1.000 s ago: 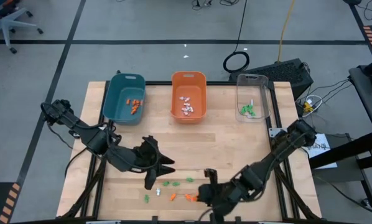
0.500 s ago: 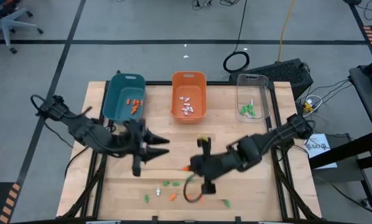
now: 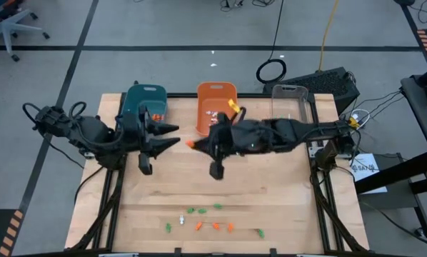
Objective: Sort Halloween decoration
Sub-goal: Put the orange skeleton toy into the blue bin
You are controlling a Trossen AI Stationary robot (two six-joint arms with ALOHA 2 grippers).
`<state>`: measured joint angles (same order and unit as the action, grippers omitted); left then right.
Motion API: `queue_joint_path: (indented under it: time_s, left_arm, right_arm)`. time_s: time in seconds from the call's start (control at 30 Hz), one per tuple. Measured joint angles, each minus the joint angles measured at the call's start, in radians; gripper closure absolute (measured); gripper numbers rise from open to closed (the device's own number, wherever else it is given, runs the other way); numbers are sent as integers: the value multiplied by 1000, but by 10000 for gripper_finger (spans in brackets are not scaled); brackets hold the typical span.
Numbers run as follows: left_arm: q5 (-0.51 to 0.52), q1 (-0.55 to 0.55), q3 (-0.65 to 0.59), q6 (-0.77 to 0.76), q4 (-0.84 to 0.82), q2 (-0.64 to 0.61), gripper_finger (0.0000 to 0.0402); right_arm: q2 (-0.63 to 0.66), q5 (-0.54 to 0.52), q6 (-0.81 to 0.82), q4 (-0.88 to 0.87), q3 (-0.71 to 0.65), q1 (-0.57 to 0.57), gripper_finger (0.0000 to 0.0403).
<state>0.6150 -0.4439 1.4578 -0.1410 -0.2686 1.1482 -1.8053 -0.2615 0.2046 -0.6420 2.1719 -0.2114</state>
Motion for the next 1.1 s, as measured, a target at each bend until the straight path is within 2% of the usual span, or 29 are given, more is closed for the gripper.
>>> queue_joint_path:
  time_s: [0.13, 0.27, 0.43, 0.57, 0.63, 0.77, 1.0, 1.1]
  left_arm:
    - [-102, 59, 0, 26, 21, 1, 244]
    - [-160, 96, 0, 61, 83, -10, 244]
    - [-230, 163, 0, 96, 66, -34, 244]
    - [-408, 242, 0, 39, 65, -34, 244]
    - [-464, 285, 0, -3, 77, -34, 244]
    - [-469, 342, 0, -29, 46, -34, 244]
    - [-478, 377, -1, -37, 38, -34, 244]
    - [-515, 392, -1, -67, 36, -29, 244]
  right_arm:
    - [0, -1, 3, 51, 0, 42, 403]
    - [0, -2, 16, 65, 0, 73, 403]
    - [0, 0, 15, 100, 0, 93, 403]
    - [0, 5, 3, 104, 0, 105, 403]
    - [0, 5, -12, 105, 0, 110, 403]
    - [8, 34, -16, 124, 0, 127, 403]
    - [15, 108, -15, 140, 0, 159, 403]
    - [15, 107, -8, 145, 0, 161, 403]
